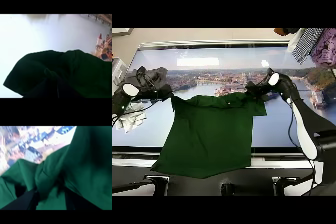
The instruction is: Fold the clothes and pants, and hang the long-sleeved shirts on hangers.
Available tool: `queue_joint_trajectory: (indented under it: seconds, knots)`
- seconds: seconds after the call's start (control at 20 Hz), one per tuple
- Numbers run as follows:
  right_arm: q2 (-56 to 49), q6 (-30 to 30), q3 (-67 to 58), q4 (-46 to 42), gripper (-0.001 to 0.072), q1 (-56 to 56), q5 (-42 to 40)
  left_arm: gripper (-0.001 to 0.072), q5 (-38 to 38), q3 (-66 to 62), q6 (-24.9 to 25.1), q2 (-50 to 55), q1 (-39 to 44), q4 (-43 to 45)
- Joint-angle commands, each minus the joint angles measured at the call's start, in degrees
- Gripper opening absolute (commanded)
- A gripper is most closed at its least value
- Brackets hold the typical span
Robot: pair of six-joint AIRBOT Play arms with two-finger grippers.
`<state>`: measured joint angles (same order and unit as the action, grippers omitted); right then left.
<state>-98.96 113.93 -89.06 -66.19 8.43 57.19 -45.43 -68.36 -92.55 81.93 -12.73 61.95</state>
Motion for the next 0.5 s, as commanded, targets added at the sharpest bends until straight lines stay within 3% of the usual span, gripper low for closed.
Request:
queue_joint_trajectory:
  seconds: [0.0, 0.2, 0.3, 0.35, 0.45]
  knots:
    - [5.01, -10.23, -0.04, 0.13, 0.0389, -3.80, 10.16, 0.0018, -1.62, -0.04, -0.02, 0.66, -0.13, 0.00]
    - [14.40, -18.01, 2.32, -5.33, 0.0388, -10.78, 26.73, 0.0018, -7.61, -0.04, -0.02, 0.66, -0.79, 0.04]
    - [19.08, -18.97, 9.84, -4.50, 0.0394, -11.39, 28.48, 0.0018, -9.29, -0.04, -0.04, 0.68, -0.76, 0.02]
    - [21.68, -19.80, 15.87, -2.51, 0.0467, -10.88, 28.13, 0.0018, -10.03, -0.02, -0.04, 0.68, -0.76, 0.02]
    - [26.73, -20.11, 29.46, 2.10, 0.0489, -9.92, 25.64, 0.0018, -11.15, -0.02, -0.04, 0.68, -0.76, 0.02]
